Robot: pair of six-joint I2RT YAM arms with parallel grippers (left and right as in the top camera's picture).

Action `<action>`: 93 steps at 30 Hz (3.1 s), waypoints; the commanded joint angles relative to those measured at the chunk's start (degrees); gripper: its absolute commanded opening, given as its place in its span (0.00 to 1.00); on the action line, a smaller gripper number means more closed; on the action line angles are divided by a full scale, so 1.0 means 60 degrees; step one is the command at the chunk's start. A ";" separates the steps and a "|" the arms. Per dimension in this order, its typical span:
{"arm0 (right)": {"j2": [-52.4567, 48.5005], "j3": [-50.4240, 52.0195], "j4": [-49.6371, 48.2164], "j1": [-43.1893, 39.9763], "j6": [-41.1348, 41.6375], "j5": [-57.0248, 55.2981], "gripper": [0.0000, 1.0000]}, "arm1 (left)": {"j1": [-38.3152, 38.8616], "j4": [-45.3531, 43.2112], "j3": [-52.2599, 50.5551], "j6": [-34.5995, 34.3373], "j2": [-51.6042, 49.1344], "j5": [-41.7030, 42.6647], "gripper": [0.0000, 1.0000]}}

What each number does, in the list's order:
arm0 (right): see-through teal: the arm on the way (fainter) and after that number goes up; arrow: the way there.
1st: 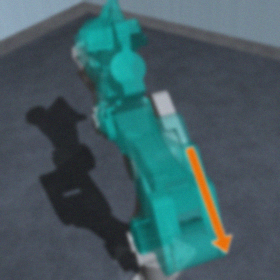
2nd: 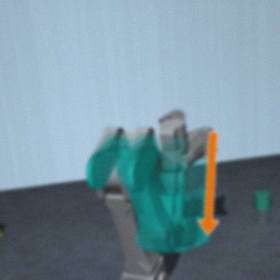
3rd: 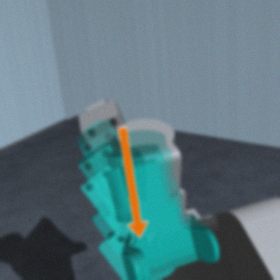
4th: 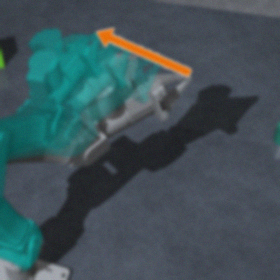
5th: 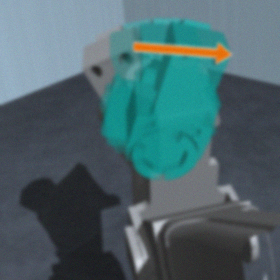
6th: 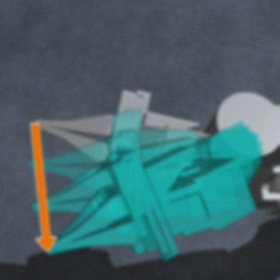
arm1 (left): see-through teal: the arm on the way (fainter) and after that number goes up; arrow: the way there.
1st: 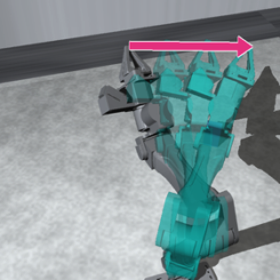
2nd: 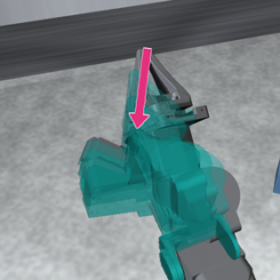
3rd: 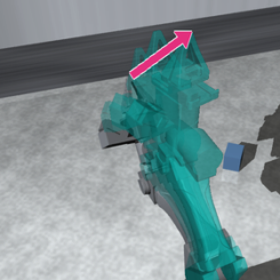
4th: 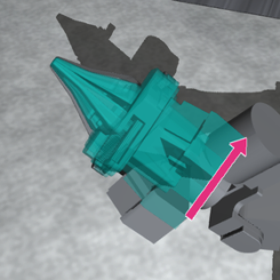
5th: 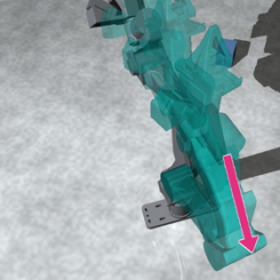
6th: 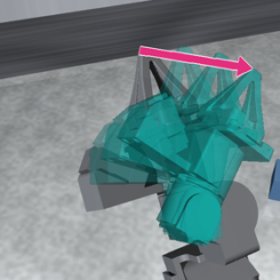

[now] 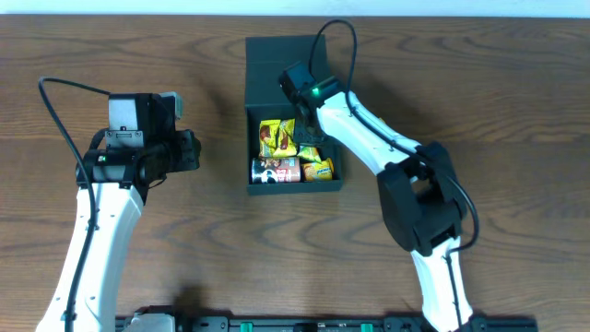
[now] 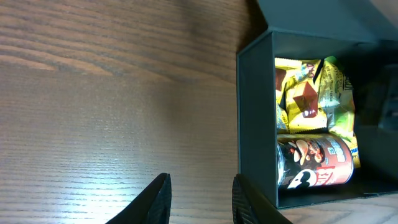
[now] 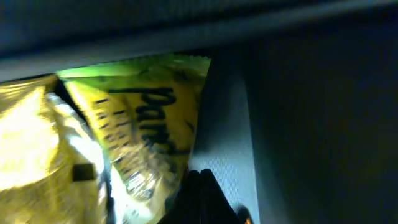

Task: Pack container
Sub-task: 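Move the right gripper back and grasp the yellow peanut packet, then carry the yellow peanut packet into the box and release it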

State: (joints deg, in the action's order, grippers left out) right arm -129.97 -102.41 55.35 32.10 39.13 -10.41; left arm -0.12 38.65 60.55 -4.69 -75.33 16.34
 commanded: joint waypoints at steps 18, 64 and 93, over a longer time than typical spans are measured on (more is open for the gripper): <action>-0.0047 -0.0401 -0.0291 -0.0131 -0.0787 0.0444 0.01 | -0.0040 0.0018 0.0058 -0.0069 -0.0047 -0.0036 0.34; 0.3483 0.4721 -0.2776 -0.4175 -0.8797 0.2029 0.36 | -0.0040 -0.0051 0.0058 -0.0069 -0.0051 -0.0080 0.35; 0.3654 0.4156 -0.2543 -0.4098 -0.6342 0.2652 0.01 | -0.0040 0.0047 0.0058 -0.0076 -0.0051 -0.0080 0.34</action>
State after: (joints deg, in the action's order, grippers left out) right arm -109.25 -72.88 38.35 6.96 -5.19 3.75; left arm -0.12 38.70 60.55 -4.69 -75.33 16.29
